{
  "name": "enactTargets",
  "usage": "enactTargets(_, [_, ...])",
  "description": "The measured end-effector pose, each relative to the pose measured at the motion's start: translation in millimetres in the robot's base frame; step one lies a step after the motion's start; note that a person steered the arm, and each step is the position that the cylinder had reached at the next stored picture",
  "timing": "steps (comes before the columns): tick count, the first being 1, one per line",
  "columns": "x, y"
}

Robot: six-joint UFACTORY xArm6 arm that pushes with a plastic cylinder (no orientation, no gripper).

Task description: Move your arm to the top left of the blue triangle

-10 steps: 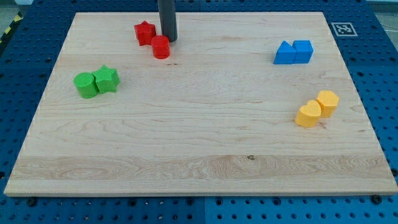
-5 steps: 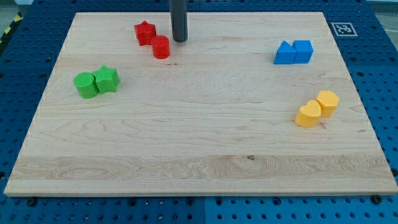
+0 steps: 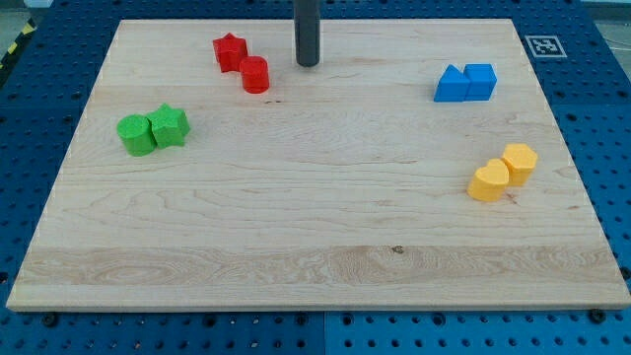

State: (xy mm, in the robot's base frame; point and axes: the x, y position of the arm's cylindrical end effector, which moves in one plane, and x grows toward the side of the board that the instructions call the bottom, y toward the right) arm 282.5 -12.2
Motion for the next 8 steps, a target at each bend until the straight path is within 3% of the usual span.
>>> enactTargets(8, [0.0, 49.0])
